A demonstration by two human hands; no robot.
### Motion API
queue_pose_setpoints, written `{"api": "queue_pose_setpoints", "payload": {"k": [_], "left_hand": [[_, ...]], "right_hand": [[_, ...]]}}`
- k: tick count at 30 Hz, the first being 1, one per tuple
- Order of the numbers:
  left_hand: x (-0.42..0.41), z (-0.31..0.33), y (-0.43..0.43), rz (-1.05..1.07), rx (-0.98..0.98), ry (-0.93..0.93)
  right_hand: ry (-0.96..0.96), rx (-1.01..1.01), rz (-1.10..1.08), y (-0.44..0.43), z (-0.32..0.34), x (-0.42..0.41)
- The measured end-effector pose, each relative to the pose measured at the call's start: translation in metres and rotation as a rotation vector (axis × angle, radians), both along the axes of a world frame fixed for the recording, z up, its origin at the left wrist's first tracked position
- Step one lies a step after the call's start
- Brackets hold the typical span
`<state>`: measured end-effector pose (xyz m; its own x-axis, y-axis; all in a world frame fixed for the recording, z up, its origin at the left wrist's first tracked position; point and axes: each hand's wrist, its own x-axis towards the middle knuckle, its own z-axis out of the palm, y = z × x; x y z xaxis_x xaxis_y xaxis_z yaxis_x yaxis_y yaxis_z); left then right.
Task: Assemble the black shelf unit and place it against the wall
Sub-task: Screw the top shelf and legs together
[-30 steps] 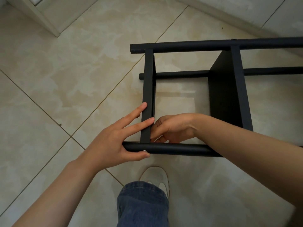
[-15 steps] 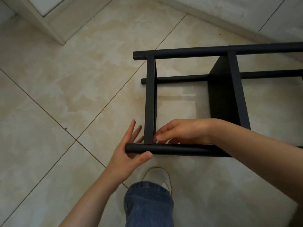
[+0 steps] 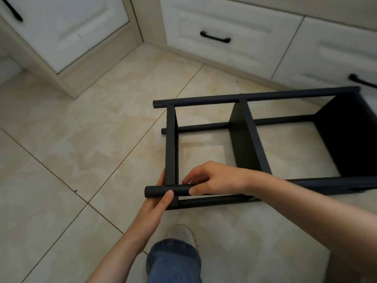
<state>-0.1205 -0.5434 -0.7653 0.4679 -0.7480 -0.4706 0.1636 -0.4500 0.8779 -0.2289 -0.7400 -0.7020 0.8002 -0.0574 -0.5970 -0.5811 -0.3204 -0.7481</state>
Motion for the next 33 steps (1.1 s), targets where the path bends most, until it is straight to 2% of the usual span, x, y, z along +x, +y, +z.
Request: {"api": "queue_pose_setpoints", "payload": {"k": [6,17,24,33], "left_hand": [[-0.006,0.016,-0.002,0.038,0.035,0.001],[-0.019,0.085,-0.020,0.026,-0.044,-0.070],[-0.026,0.173,-0.052,0.005,-0.160,-0.250],[-0.036,0.306,-0.092,-0.078,-0.265,-0.467]], "right_hand": [[0.002,-0.278,-0.004,0.003,0.018,-0.019],[-0.074,-0.442,-0.052,-0.004,0.078,-0.060],[-0.223,-0.593,-0.157,-0.013,0.139,-0.084],[-0.460,-0.628,-0.409,-0.016,0.218,-0.105]]}}
